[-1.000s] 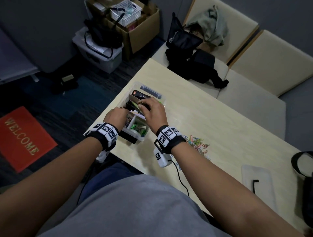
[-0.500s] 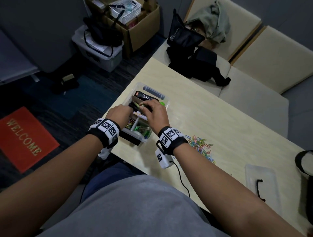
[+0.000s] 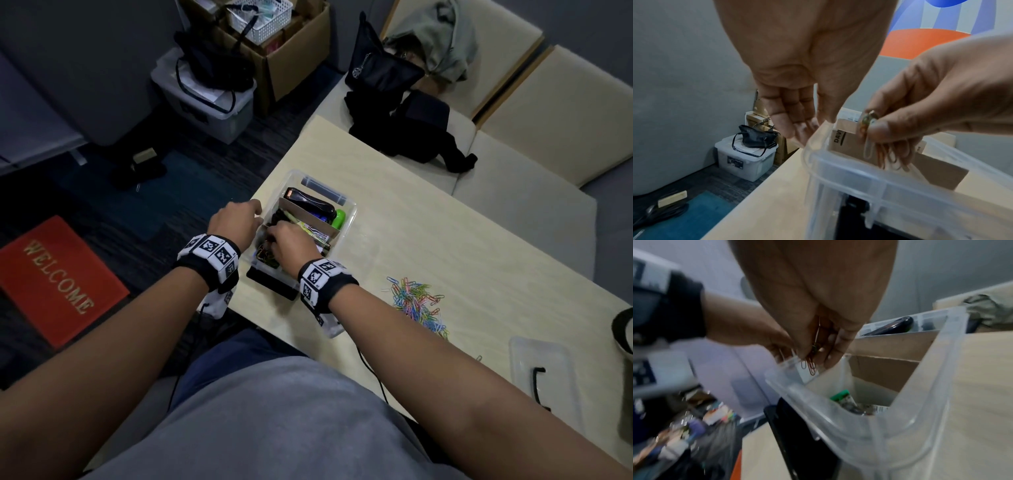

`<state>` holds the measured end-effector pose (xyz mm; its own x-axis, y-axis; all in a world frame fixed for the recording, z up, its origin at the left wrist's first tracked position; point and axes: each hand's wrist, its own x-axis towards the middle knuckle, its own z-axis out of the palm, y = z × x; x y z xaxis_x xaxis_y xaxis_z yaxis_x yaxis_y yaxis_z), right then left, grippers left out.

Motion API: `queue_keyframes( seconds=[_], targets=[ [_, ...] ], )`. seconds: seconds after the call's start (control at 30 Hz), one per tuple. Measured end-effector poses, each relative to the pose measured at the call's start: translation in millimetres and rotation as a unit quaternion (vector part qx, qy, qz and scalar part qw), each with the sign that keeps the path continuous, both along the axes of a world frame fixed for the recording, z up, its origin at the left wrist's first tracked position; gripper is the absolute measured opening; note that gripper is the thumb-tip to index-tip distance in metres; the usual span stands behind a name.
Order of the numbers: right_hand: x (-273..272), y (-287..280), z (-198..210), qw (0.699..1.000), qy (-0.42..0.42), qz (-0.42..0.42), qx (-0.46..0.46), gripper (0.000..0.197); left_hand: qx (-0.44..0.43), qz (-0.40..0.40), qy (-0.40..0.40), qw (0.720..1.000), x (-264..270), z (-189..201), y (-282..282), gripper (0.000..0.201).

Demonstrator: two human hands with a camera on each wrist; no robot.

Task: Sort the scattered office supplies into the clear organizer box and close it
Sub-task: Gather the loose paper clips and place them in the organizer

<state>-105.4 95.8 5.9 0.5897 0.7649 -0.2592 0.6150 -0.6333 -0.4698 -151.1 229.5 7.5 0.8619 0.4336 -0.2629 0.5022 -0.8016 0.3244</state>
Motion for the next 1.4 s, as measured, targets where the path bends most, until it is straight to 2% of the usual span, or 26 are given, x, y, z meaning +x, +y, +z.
queue_keyframes(
  seconds=[0.1, 0.2, 0.37, 0.57, 0.8, 0.93, 1.03, 1.17, 1.4],
  targets=[
    [-4, 15, -7, 0.998, -0.021, 0.028, -0.055, 0.016, -0.014, 0.005, 0.013, 1.000, 3, 1, 4, 0.019],
    [-7, 24, -16, 0.996, -0.006, 0.031, -0.079, 0.013, -0.025, 0.011, 0.019, 0.999, 6, 2, 6, 0.016],
    [-5, 28, -30, 0.993, 0.032, 0.040, -0.109, 0.024, -0.031, 0.020, 0.022, 0.999, 7, 2, 5, 0.014],
    [5, 24, -27, 0.988, 0.057, 0.078, -0.118, 0.024, -0.031, 0.032, 0.024, 0.999, 7, 4, 1, 0.014],
    [14, 8, -15, 0.993, 0.031, 0.084, -0.070, 0.040, -0.009, 0.043, 0.028, 0.999, 7, 4, -9, 0.017],
    [22, -17, 7, 0.999, 0.021, 0.038, 0.033, 0.035, -0.001, 0.041, 0.016, 0.999, 13, 4, -23, 0.024],
    [27, -44, 19, 0.995, -0.027, 0.008, 0.092, 0.030, 0.037, 0.029, -0.005, 0.999, 23, 9, -40, 0.037],
    [38, -86, 22, 0.985, -0.110, -0.062, 0.117, 0.024, 0.048, -0.001, -0.056, 0.997, 39, 19, -70, 0.041],
    [51, -175, 1, 0.959, -0.186, -0.163, 0.136, 0.023, -0.046, -0.108, -0.094, 0.989, 66, 21, -150, 0.035]
  ],
)
